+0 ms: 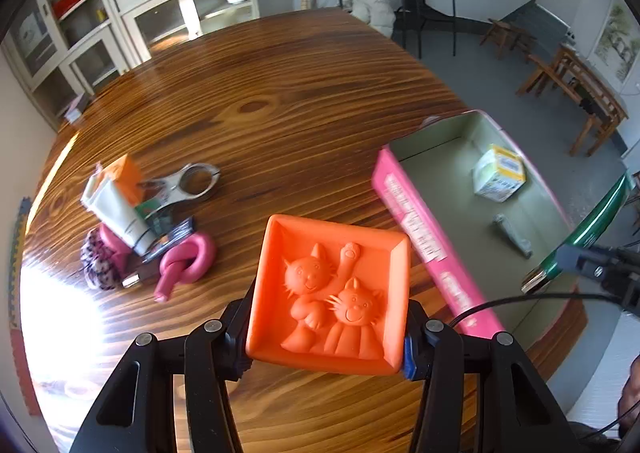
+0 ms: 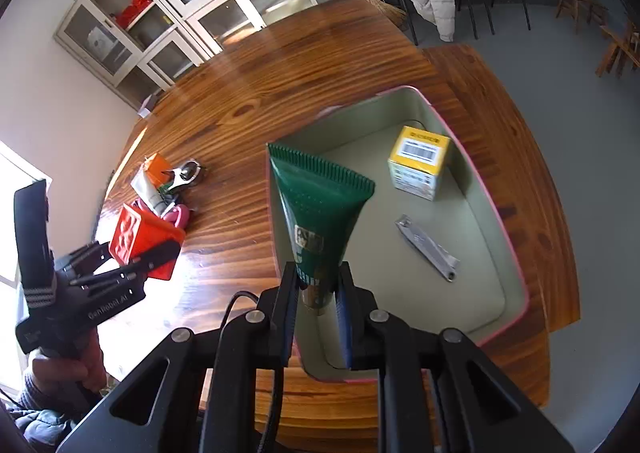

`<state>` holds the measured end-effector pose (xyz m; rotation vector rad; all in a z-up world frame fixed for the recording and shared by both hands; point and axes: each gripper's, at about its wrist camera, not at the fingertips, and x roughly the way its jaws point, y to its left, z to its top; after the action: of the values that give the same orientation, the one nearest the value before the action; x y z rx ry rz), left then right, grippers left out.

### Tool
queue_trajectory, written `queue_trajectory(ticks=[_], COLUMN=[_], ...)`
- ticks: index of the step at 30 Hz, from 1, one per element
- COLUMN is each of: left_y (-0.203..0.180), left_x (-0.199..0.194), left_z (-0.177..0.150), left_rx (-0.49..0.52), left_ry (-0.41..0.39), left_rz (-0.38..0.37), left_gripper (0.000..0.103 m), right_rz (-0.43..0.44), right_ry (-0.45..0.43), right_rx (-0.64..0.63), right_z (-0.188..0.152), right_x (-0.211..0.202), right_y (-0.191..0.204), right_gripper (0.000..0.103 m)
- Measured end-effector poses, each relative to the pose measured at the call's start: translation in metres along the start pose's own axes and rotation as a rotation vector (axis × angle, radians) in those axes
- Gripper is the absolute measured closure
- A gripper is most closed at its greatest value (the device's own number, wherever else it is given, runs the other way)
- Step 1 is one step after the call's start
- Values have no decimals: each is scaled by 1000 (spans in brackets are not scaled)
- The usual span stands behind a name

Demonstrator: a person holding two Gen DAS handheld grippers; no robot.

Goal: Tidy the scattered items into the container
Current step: 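Carry the orange cube and green tube over the pink tin and release both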

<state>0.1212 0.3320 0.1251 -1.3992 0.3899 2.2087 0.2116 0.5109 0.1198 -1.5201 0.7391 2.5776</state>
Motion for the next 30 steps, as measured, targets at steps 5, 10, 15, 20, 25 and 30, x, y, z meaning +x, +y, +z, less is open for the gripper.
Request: queue_trajectory(ticks=[5,10,15,20,25,30], left_y=[-41,-81,-102,-107,-112,-121], left_x=[5,10,14,20,28,27], left_z=[16,26,32,35,35,32], left_rx=[37,116,154,158,176,220], left_ry=[-5,-3,-2,12,47,43], left_rz=[-70,-115,-136,-147,-153,-109], left_gripper=[48,48,48,48,47,20], right_rz=[-16,-35,-59,-74,-105,-126], right_ry=[9,7,14,33,73,105], right_rx=[27,50,55,46,40,77], right_z=[-3,-4,-5,-4,-3,-3], right_x=[-4,-7,-9,-5,4,14], right_y=[-23,-39,-48,-52,-56,-65], right_gripper=[83,83,83,83,83,67])
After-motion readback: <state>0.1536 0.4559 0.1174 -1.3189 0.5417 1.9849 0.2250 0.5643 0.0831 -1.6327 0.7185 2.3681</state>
